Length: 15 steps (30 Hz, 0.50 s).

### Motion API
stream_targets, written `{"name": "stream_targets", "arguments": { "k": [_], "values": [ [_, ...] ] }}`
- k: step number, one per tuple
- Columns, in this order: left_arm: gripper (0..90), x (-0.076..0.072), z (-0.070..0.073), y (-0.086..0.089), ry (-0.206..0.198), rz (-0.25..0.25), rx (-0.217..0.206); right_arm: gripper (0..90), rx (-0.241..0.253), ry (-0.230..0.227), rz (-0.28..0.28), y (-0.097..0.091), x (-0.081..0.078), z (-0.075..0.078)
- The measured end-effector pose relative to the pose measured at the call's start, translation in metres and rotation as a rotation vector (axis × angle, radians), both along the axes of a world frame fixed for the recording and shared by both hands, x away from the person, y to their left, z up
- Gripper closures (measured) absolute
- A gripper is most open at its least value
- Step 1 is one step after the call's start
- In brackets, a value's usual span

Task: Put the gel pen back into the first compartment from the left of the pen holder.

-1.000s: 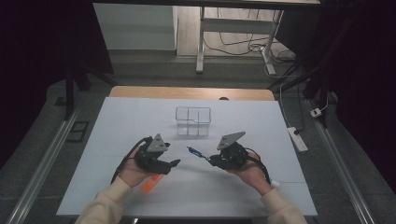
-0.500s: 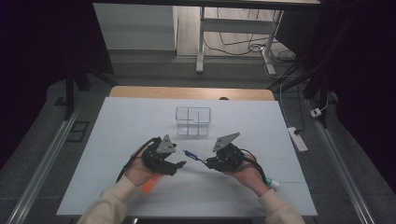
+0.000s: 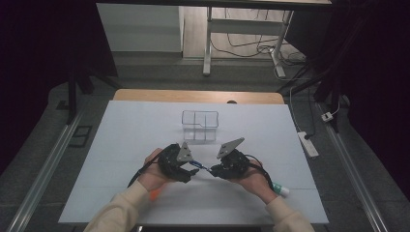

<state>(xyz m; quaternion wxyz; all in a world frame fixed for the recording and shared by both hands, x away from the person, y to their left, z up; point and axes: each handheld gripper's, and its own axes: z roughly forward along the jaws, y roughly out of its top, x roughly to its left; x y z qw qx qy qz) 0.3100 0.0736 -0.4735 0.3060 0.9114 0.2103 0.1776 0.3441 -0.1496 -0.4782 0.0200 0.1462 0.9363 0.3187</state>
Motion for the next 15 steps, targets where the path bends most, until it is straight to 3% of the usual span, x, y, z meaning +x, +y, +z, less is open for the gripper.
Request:
{"name": "stream_targets", "arguments": {
  "k": [8,15],
  "values": [
    [30.7,0.0013,-0.0021,-0.0058,0.004,-0.025,0.020,79.0,0.001,0.016,0.005,0.0026,0.0002,-0.0021],
    [34.1,0.0022,-0.0059,-0.0109,-0.002,-0.048,0.063,78.9,0.009,0.025,0.021,0.0041,0.0006,-0.0011]
  ]
}}
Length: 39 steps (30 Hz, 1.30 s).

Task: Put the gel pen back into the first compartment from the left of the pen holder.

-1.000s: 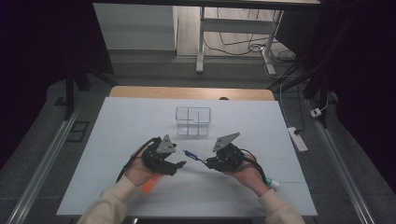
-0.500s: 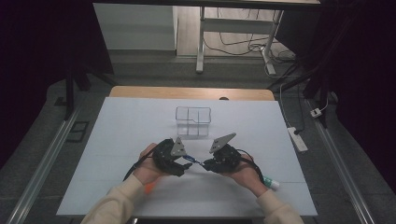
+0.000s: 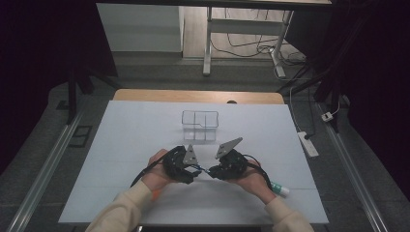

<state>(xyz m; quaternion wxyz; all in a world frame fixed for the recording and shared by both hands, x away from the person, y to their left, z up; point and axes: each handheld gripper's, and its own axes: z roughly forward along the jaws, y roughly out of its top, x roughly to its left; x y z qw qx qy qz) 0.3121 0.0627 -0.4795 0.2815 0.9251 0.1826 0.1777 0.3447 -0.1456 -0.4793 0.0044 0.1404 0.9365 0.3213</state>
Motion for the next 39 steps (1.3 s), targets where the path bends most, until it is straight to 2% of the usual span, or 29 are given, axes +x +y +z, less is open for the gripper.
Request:
{"name": "stream_targets", "arguments": {
  "k": [1,8,14,17,19,23,27,33,39],
  "values": [
    [35.6,0.000,-0.001,-0.001,-0.002,-0.003,-0.001,79.0,0.004,0.005,0.000,0.000,0.000,0.000],
    [44.7,-0.002,-0.004,-0.006,-0.033,-0.018,0.064,78.9,0.028,0.044,-0.005,0.000,0.001,0.003],
    [57.4,-0.004,-0.006,-0.009,-0.026,-0.081,0.110,78.9,0.045,0.067,0.000,0.001,0.001,0.005],
    [64.0,-0.003,-0.006,-0.007,0.007,-0.103,0.095,77.9,0.059,0.063,-0.005,-0.001,0.000,0.007],
    [68.1,-0.003,-0.006,-0.006,0.019,-0.117,0.078,75.3,0.094,0.051,-0.032,-0.003,0.000,0.009],
    [75.4,-0.005,-0.004,-0.006,0.024,-0.148,0.068,67.3,0.146,0.017,-0.075,-0.007,0.002,0.012],
    [76.6,-0.004,-0.005,-0.005,0.019,-0.129,0.075,62.1,0.187,-0.020,-0.114,-0.011,0.003,0.013],
    [76.6,-0.001,-0.002,0.004,0.004,-0.080,0.046,52.3,0.255,-0.104,-0.170,-0.018,0.002,0.020],
    [76.6,0.007,-0.001,0.017,0.006,-0.015,0.021,46.4,0.299,-0.136,-0.202,-0.026,0.002,0.026]
  ]
}}
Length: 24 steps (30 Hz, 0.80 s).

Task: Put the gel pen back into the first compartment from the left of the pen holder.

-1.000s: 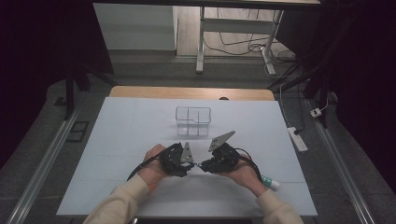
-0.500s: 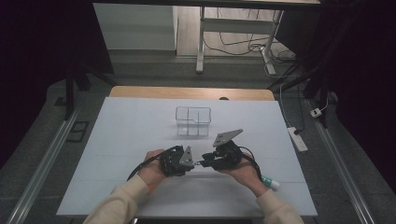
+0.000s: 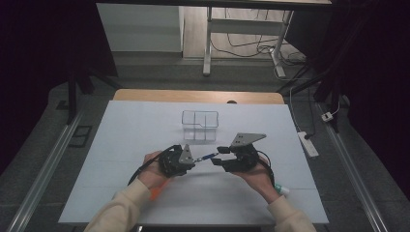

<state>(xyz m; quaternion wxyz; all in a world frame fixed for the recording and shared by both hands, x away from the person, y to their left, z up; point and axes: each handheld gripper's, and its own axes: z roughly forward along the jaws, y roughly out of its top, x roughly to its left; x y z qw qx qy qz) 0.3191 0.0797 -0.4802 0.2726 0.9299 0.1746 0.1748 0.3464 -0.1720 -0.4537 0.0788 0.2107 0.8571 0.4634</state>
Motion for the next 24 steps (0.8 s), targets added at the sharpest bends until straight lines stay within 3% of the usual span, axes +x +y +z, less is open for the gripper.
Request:
{"name": "stream_targets", "arguments": {
  "k": [9,24],
  "values": [
    [76.5,0.006,0.004,0.016,0.011,0.079,-0.103,42.6,0.027,-0.017,-0.062,-0.010,0.003,-0.001],
    [76.5,0.003,0.012,0.020,0.023,0.073,-0.214,38.7,0.022,-0.014,-0.081,-0.007,0.004,-0.007]
  ]
}}
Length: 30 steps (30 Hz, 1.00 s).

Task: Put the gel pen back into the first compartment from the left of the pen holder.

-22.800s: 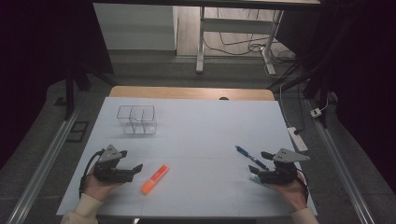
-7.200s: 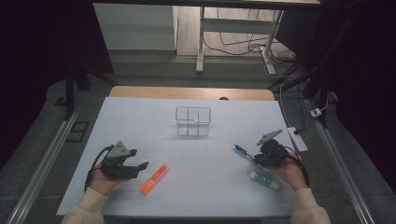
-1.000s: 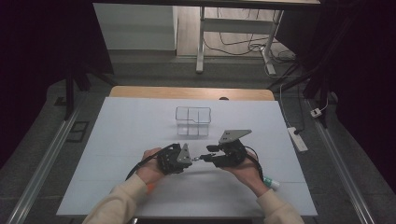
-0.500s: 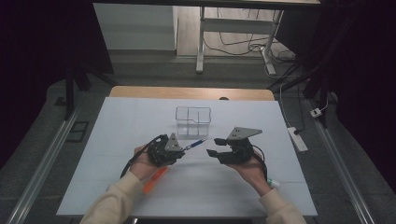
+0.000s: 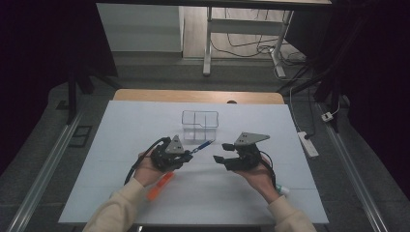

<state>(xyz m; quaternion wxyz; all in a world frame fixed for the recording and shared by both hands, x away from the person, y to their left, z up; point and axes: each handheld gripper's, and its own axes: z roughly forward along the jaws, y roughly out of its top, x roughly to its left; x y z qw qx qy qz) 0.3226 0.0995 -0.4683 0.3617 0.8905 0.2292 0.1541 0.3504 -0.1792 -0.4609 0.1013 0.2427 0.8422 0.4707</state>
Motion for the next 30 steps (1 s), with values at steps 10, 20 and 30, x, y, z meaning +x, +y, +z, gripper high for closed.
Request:
{"name": "stream_targets", "arguments": {
  "k": [10,20,30],
  "values": [
    [76.4,-0.003,-0.001,-0.010,-0.004,-0.023,-0.011,38.7,0.030,0.016,-0.007,0.001,0.001,-0.003],
    [76.4,-0.005,-0.007,-0.024,0.004,-0.058,0.008,44.3,0.087,0.015,0.006,0.004,-0.002,-0.002],
    [76.2,-0.008,-0.009,-0.032,0.009,-0.078,0.042,59.7,0.134,0.032,0.023,0.002,-0.002,0.000]
  ]
}}
